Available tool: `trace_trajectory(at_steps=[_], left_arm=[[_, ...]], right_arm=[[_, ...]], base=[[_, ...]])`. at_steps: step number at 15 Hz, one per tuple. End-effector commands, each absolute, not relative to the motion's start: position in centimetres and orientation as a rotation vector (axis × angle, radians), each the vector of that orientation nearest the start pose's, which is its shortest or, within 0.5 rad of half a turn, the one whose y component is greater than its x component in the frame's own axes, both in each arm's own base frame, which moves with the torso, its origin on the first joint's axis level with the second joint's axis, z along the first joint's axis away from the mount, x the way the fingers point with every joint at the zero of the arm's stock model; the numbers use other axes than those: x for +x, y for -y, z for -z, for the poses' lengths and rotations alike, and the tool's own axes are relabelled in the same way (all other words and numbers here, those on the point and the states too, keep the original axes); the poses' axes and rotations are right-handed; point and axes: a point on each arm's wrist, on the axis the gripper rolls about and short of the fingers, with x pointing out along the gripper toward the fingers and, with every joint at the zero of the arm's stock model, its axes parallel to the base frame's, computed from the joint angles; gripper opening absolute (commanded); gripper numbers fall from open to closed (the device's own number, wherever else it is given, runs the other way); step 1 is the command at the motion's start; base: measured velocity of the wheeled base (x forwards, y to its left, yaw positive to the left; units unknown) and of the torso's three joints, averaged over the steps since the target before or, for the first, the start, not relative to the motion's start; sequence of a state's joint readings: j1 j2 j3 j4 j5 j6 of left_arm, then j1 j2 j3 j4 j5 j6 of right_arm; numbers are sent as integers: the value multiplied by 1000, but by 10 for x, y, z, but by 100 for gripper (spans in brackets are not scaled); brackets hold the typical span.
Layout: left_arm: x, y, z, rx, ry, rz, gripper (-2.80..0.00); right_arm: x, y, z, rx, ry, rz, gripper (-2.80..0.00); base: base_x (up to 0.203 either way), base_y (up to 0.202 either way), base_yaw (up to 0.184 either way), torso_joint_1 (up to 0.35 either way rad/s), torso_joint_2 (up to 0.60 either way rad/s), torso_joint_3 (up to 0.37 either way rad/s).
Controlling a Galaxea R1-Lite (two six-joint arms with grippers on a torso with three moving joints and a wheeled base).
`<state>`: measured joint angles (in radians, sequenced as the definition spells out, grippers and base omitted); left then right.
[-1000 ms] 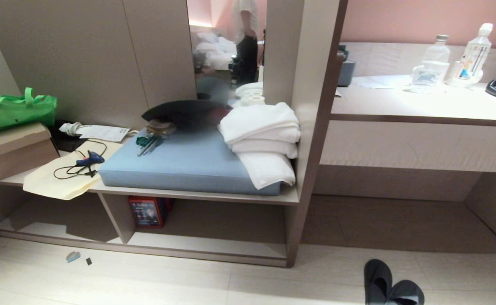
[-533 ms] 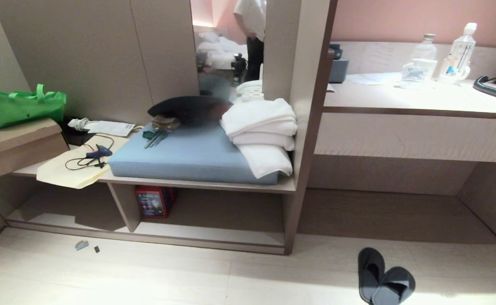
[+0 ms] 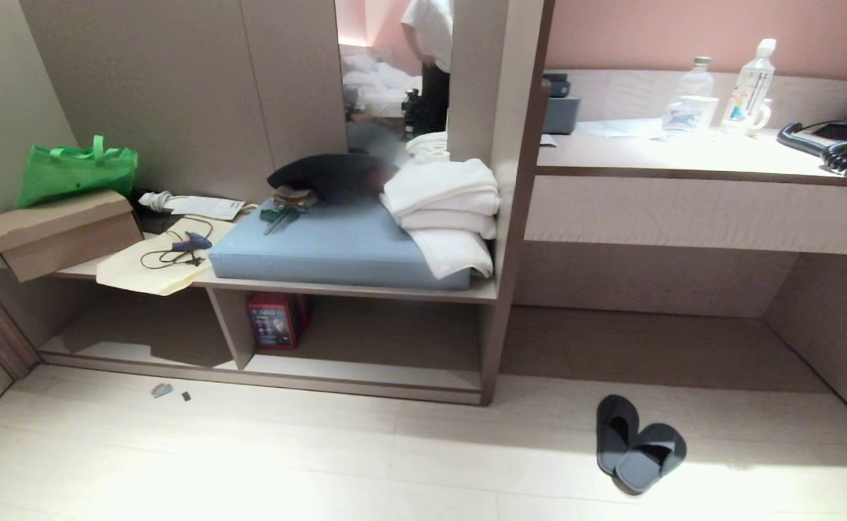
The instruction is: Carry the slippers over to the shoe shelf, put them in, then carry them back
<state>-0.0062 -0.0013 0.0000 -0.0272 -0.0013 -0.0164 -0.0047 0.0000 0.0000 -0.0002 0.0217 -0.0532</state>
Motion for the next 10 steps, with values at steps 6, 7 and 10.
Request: trace_trajectory(at_steps=[6,7,10], left_arm=[[-22,0,-76,-17,21,8,-280],[-22,0,-76,-17,20,8,-280],[-22,0,-76,-17,21,8,-280]], right_arm=[[-23,-1,-76,-52,0,-17,-280],[-23,-1,-76,-51,2,-17,-280],[-23,-1,-76,-52,1,-17,-280]], base=[[-192,0,1,2,2,3],[-196,0,0,2,2,3],[-195,0,2,3,0,3]])
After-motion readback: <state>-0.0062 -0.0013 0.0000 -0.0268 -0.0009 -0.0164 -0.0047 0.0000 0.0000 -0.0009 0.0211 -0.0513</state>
